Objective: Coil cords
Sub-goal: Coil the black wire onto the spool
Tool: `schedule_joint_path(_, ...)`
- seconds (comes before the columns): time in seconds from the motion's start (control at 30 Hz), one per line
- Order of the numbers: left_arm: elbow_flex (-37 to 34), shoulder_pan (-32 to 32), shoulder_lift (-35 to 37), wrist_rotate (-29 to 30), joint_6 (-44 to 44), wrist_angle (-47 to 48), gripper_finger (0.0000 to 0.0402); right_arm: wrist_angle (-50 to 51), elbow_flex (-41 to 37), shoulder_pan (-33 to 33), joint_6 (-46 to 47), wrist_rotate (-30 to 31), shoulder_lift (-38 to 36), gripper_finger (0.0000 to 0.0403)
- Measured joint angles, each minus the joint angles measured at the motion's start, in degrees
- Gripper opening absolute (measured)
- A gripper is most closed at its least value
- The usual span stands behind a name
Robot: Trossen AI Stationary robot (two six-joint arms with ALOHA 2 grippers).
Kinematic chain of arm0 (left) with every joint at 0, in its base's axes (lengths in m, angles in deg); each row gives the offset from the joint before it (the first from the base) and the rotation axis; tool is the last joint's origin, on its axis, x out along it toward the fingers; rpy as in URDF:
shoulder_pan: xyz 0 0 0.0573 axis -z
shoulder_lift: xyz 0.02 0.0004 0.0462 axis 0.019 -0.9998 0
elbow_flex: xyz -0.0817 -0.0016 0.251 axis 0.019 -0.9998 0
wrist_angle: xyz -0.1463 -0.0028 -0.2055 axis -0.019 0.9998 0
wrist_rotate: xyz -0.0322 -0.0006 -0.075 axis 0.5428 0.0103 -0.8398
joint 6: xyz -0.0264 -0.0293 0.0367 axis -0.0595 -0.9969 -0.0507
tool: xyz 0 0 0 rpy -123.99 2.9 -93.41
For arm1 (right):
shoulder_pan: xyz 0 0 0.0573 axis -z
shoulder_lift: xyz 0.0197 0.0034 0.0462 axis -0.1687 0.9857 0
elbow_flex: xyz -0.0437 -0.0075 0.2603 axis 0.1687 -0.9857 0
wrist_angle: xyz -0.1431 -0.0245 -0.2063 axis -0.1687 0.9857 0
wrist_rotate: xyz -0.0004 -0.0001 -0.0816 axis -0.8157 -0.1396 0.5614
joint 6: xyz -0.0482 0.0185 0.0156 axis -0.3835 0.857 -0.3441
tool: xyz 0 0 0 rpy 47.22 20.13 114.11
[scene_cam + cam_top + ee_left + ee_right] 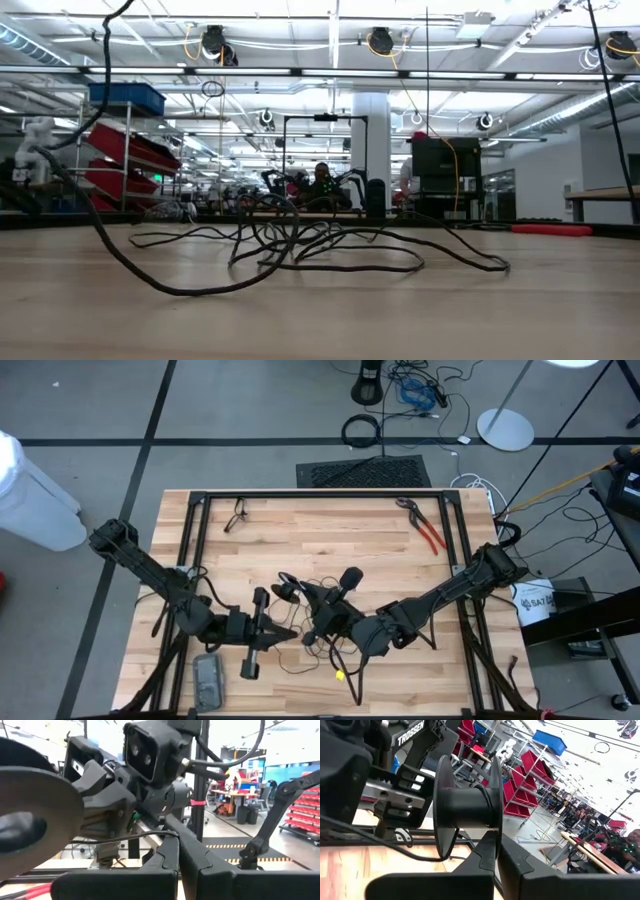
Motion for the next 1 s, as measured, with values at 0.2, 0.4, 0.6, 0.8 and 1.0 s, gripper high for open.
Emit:
schedule_joint_path(0.2, 1.0, 0.5, 0.0, -1.1, 0.4, 0.3, 0.0001, 0.2, 0.0, 0.0, -1.3, -0.5, 0.1, 0.0000)
schedule_joint_path(0.4, 2.7, 0.6, 0.0, -2.5, 0.5, 0.2, 0.0001, 0.8, 0.0, -0.6, -4.9, -0.4, 0.1, 0.0000)
schedule_joint_path(0.6, 3.6, 1.9, 1.4, -2.3, 4.6, 0.9, 0.0002, 1.6, 0.0, -1.5, -10.6, -0.4, 0.1, 0.0000)
schedule_joint_path(0.8, 3.6, 4.2, 6.5, 0.6, 4.7, 10.8, 0.0001, 2.5, 0.0, -3.5, -15.8, -0.1, 0.1, 0.0000)
schedule_joint_path(1.0, 3.6, 6.0, 11.1, 1.4, 2.4, 22.4, 0.0002, 2.8, 0.0, -4.9, -17.3, -0.2, 0.1, 0.0000)
